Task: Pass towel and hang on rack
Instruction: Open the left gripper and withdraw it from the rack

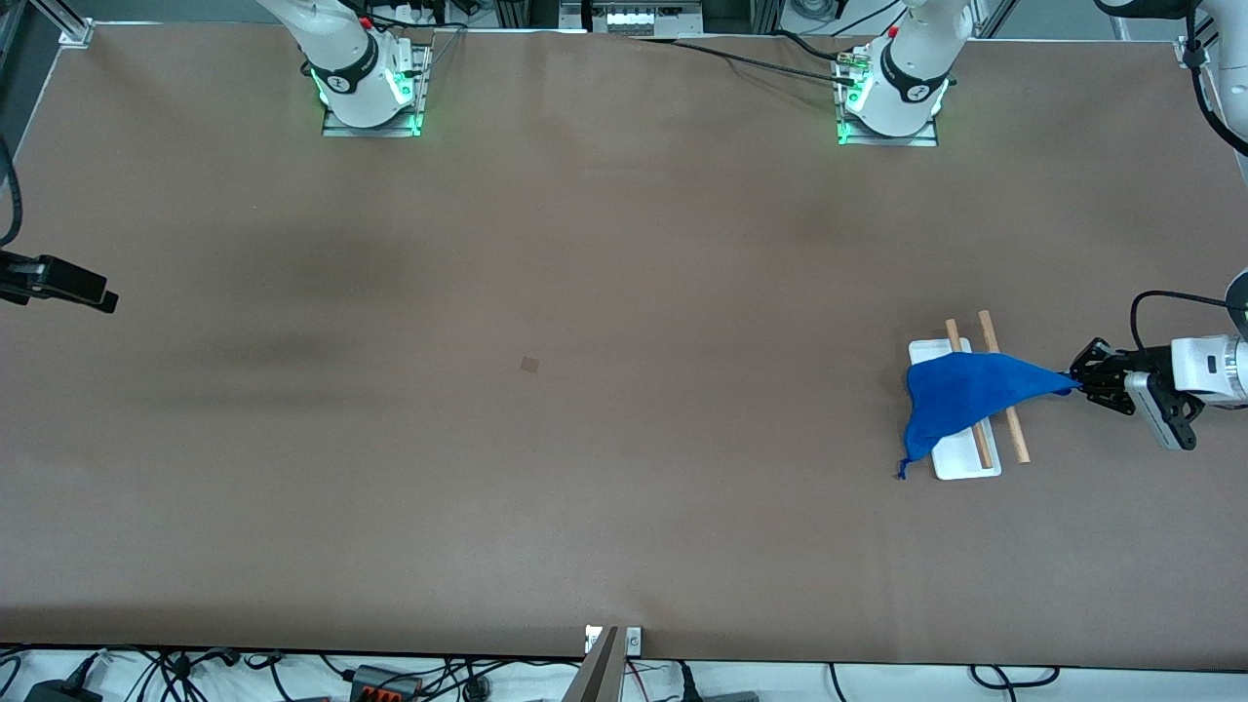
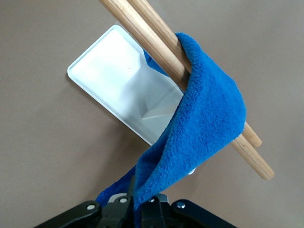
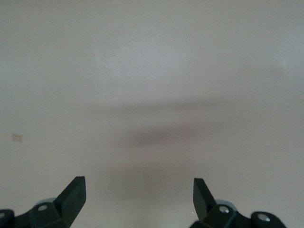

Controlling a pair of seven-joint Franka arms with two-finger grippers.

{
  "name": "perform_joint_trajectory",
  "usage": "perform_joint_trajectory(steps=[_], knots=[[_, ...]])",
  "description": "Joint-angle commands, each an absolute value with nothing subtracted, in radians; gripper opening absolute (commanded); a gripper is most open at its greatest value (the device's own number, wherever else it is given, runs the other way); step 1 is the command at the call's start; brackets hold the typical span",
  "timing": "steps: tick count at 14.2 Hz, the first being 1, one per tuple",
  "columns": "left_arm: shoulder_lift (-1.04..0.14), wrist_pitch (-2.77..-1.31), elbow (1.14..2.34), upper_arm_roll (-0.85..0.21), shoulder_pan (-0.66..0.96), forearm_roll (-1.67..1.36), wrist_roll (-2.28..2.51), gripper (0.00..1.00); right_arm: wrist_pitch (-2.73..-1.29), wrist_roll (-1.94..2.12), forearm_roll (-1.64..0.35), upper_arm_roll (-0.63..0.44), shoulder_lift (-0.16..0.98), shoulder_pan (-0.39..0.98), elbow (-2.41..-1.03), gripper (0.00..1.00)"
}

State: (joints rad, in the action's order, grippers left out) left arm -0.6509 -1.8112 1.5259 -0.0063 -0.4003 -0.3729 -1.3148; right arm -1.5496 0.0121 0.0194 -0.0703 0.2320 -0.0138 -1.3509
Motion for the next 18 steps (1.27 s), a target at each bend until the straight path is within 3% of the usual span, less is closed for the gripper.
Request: perform_joint_trajectory(steps=[1, 5, 6, 7, 11, 18], knots=[[-0.679, -1.81, 1.499, -0.014, -0.41, -0.388, -1.335, 0.18, -1.605, 0.015, 0.048, -0.069, 0.135, 0.003, -1.489, 1.0], [-0.68, -1.809, 1.499, -0.014, -0.413, -0.387, -1.338, 0.19, -1.687, 0.017, 0.061, -0.069, 0.062, 0.005, -1.629, 1.0], [-0.678, -1.806, 1.499, -0.014, -0.419, -0.385, -1.344, 0.56, -1.721, 0.017, 0.064, -0.069, 0.029, 0.003, -1.682, 1.0], [-0.675, -1.801, 1.499, -0.014, -0.425, -0.387, -1.357, 1.0, -1.738, 0.015, 0.064, -0.069, -0.004, 0.003, -1.728, 1.0], [-0.655, -1.746, 1.462, -0.017, -0.468, -0.376, -1.414, 1.0, -1.726, 0.018, 0.063, -0.069, -0.026, 0.002, -1.74, 1.0], [-0.6, -1.423, 1.226, -0.008, -0.494, -0.327, -1.292, 1.0, -1.727, 0.018, 0.054, -0.069, -0.014, 0.017, -1.704, 1.0]])
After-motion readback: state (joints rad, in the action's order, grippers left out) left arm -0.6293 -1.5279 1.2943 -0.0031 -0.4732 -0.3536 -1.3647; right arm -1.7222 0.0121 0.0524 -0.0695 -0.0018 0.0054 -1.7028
